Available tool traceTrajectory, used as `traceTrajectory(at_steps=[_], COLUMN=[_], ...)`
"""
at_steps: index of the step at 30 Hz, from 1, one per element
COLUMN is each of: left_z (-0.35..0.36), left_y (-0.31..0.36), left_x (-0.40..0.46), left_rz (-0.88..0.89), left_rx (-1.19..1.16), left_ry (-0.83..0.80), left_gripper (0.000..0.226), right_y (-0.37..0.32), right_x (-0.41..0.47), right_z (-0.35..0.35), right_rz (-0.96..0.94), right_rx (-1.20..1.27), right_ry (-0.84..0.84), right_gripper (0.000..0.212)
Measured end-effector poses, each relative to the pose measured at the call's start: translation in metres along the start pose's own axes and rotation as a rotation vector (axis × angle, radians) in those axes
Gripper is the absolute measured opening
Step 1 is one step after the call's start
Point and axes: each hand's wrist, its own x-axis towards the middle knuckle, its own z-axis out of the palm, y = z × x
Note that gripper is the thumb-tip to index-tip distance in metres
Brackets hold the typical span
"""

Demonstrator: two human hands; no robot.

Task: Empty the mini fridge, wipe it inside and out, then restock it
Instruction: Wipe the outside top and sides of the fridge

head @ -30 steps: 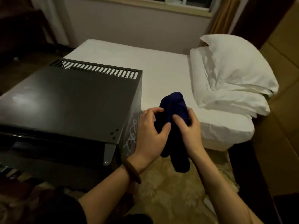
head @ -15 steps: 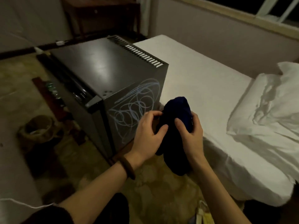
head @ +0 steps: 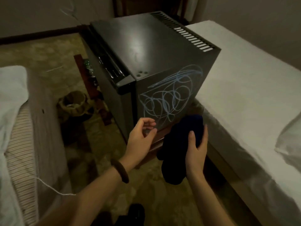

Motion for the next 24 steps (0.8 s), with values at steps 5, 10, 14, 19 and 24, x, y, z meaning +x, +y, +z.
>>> traceTrajectory(at_steps=[5,10,14,19,24], left_z=[-0.008,0.013,0.032,0.035,0.04], left_y=[-0.083,-0.183,-0.251,-0.32,-0.352], left_x=[0.019,0.032,0.053,0.08,0.095], left_rz=[-0.077,-0.058,0.068,0.532,0.794], left_rx=[0.021,0.156,0.253,0.446,0.454], left_ry=[0.173,0.218,0.22,0.433,0.597], left_gripper=[0.024,0.033,0.034,0.02,0.019], right_y=[0.082,0.19,0.262,0.327,0.372], right_x=[0.036,0.07,0.102,0.104,0.103], right_z=[0.034,0.069,0.093,0.128,0.159], right_rz=[0.13,0.24,0.178,-0.305,-0.724], right_rx=[-0.066,-0.064,-0.047,-0.255,-0.37], right_ry=[0.012,-0.055,-0.11,-0.081,-0.007], right_gripper=[0.053,0.043,0.04,0.043,0.067])
